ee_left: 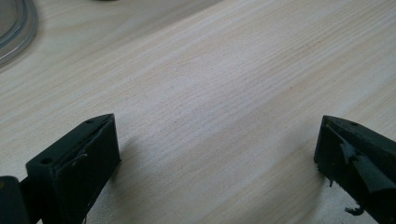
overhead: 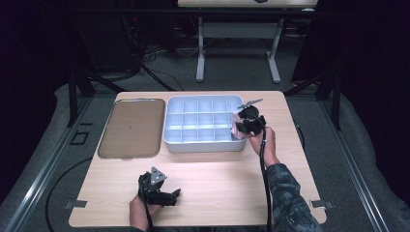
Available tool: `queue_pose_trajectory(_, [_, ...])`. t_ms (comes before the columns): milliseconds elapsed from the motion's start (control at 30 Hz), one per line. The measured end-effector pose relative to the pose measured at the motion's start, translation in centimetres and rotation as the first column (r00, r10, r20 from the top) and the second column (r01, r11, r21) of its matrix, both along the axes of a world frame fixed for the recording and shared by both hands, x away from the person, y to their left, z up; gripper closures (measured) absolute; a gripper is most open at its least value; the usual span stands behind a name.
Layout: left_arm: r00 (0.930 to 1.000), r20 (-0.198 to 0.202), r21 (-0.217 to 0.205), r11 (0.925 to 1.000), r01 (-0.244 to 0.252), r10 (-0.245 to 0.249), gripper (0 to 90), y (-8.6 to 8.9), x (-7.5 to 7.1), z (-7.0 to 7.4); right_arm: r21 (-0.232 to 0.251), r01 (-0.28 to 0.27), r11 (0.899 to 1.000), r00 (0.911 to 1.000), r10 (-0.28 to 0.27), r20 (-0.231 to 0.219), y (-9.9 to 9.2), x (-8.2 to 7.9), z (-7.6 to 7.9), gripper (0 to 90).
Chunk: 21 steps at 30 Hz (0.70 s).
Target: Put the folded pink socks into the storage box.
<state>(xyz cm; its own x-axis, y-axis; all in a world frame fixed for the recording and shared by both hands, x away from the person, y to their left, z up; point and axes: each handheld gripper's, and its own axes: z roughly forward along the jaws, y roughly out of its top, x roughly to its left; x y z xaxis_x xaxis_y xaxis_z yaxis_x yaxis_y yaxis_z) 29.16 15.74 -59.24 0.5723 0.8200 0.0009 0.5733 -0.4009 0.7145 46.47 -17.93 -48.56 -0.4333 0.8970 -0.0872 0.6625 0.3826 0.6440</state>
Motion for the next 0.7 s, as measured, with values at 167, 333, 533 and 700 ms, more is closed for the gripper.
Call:
queue_pose_trajectory(167, [1.0000,-0.001,0.002,1.0000,0.002,-0.002,0.0,0.02,0.00,0.01,-0.022,-0.004,1.000,1.0000,0.004,-0.006,0.28,0.20,-0.39,72.7])
queue_pose_trajectory(333, [1.0000,0.000,0.003,1.0000,0.002,-0.002,0.0,0.02,0.00,0.01,-0.055,-0.009,0.998,0.9999,0.009,-0.010,0.57,0.29,-0.76,72.3])
queue_pose_trajectory(533, [1.0000,0.000,0.001,1.0000,0.000,0.000,0.0,0.00,-0.01,0.01,-0.060,-0.019,0.998,0.9998,0.019,-0.004,0.60,0.16,-0.86,71.9])
queue_pose_trajectory(700, [1.0000,0.000,0.000,1.0000,0.000,0.000,0.0,0.00,0.00,0.00,-0.076,-0.046,0.996,0.9985,0.048,0.026,0.49,-0.38,-1.09,71.9])
